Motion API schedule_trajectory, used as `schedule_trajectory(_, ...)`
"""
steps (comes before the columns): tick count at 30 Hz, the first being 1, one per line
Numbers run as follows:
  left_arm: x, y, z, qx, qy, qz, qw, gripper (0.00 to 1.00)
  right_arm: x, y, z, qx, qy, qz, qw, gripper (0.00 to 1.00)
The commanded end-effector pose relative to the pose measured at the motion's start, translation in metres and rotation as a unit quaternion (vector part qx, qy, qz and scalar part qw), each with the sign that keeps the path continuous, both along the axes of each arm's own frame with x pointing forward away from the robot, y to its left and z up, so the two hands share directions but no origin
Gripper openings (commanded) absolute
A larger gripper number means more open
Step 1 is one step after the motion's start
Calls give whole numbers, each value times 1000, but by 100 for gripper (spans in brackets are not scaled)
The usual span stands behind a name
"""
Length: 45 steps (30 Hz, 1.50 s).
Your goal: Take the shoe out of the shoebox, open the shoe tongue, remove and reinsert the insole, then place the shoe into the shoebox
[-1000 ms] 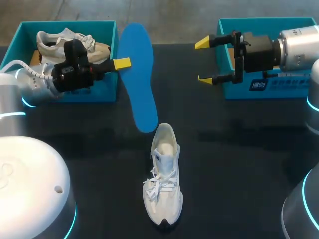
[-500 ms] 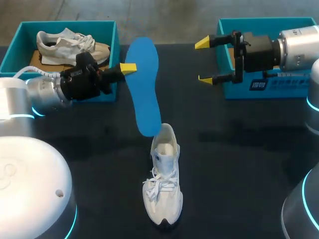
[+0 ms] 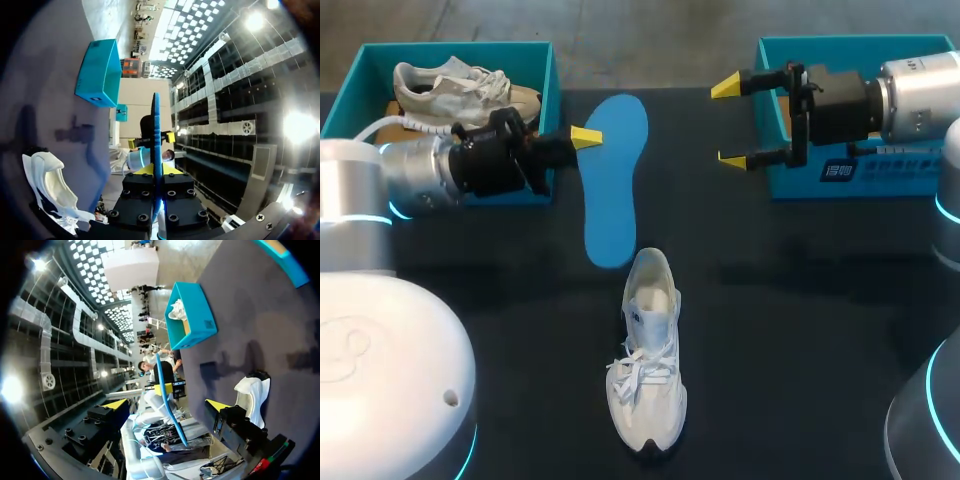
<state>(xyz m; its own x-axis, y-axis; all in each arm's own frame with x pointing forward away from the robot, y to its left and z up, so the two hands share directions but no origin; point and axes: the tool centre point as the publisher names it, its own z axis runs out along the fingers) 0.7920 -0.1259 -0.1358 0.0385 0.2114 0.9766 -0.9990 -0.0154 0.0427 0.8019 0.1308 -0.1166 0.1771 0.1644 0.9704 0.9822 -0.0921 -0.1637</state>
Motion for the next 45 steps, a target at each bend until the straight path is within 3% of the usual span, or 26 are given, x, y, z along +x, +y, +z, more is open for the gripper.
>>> schedule_trajectory(1,5,1,-3,2,4,-7,1000,0,0,1,0,-1,0,-1,1000,100)
schedule_trajectory(16,9,1,-8,21,25,-5,999,0,0,1,0,-1,0,-1,1000,100)
schedule_trajectory(26,9,1,-8,21,25,-5,999,0,1,30,-22,-12,-2,26,1000,100)
schedule_trajectory(45,9,1,-8,21,25,-5,999,0,3,74,-32,-12,-37,41,998,100)
